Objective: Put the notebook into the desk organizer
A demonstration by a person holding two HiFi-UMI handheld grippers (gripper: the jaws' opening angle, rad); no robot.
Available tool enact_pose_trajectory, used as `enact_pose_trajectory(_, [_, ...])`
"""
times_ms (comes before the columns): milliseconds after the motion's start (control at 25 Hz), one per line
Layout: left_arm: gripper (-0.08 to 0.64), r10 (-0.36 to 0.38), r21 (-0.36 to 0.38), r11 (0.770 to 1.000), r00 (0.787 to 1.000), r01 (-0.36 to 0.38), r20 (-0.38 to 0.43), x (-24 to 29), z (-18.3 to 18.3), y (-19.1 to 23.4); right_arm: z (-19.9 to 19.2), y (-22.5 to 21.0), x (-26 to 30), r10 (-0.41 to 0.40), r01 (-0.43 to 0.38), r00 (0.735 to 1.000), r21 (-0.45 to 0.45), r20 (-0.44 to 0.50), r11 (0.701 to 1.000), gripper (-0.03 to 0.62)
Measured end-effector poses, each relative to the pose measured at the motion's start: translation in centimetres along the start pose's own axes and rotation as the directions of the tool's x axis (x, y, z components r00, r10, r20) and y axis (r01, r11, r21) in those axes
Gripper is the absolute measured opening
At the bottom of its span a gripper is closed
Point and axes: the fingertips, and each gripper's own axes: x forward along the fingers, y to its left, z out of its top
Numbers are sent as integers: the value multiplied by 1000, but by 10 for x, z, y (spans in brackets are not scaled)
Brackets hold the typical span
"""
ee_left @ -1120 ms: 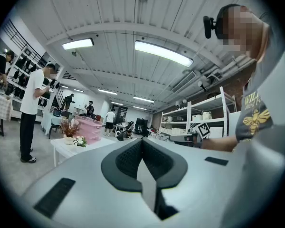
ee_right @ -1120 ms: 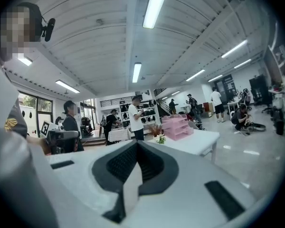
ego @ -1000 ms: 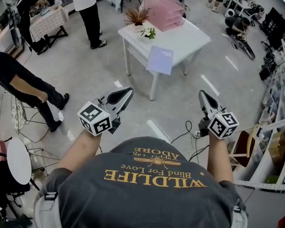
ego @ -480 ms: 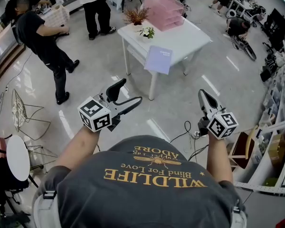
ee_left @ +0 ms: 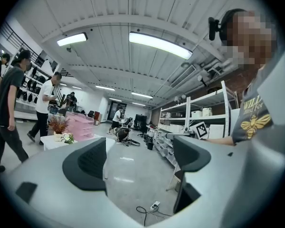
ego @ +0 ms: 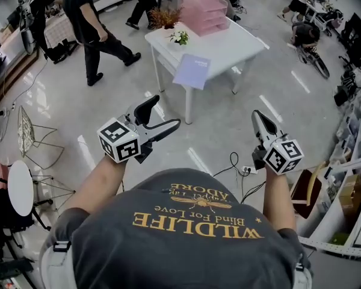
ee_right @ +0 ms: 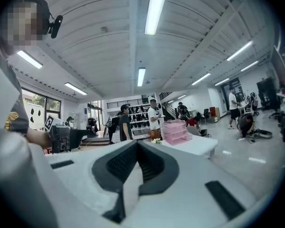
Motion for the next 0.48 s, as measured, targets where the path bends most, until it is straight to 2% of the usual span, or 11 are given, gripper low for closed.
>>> enact_pose_trajectory(240, [433,5,-9,1000,1000,-5,-18,25,-3,-8,1,-29,-2,7,-7,1000,13,10,1000,0])
enact_pose_trajectory(480, [433,6,-35,999,1000,-6,-17,40,-4,38,-2,-45,39,-4,4,1000,23,-2,1000,0])
